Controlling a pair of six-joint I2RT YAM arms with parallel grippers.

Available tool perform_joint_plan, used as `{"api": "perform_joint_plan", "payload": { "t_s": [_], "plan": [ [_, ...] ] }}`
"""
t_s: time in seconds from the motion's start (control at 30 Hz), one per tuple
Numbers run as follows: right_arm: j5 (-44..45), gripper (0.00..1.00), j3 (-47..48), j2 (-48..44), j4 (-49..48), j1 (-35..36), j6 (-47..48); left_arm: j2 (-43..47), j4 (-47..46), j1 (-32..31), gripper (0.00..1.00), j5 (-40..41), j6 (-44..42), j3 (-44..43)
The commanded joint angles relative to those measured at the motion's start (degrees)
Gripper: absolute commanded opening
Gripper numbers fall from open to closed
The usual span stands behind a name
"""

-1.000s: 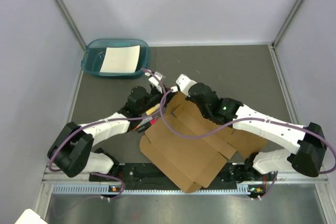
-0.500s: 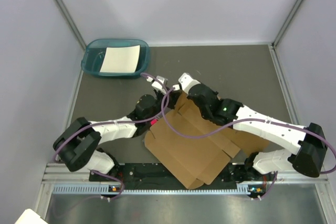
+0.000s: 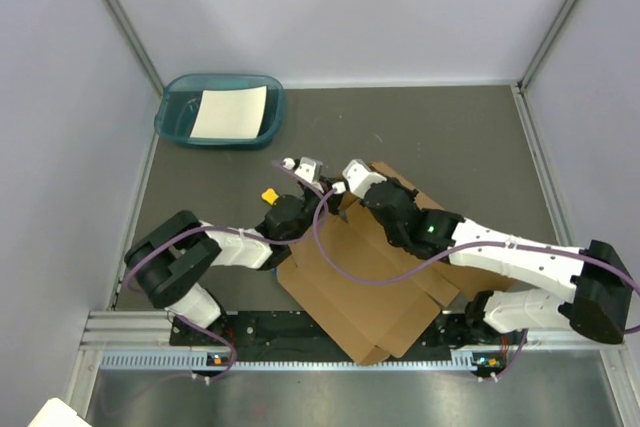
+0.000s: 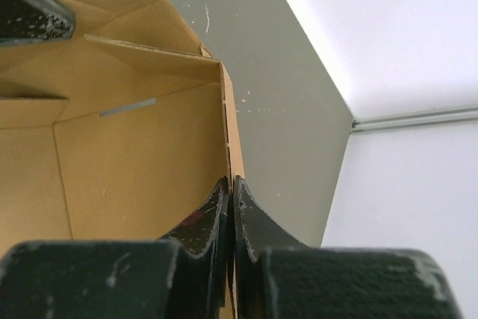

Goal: Fold the paper box

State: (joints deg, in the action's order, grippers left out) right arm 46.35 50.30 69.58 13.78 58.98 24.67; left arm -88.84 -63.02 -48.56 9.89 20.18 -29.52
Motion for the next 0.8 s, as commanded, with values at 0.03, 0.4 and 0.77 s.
{"api": "perform_joint_plan", "payload": {
  "t_s": [0.03,0.4,0.77],
  "plan": [
    [0.05,0.0,-6.43,0.03,-7.16,3.42,2.49,-3.88,-16.07,-1.19,0.0,-1.27,-0.41,0.42],
    [7.26,0.0,-9.26,3.19,-12.64,5.62,7.24,-5.91,-22.58,-1.37,0.01,-3.57,7.05,3.67],
    [8.06,0.0,-11.55,0.3,-14.05,6.23,5.93,-1.42,-16.96,-1.28,0.0,-3.29,14.43,2.81]
  ]
}}
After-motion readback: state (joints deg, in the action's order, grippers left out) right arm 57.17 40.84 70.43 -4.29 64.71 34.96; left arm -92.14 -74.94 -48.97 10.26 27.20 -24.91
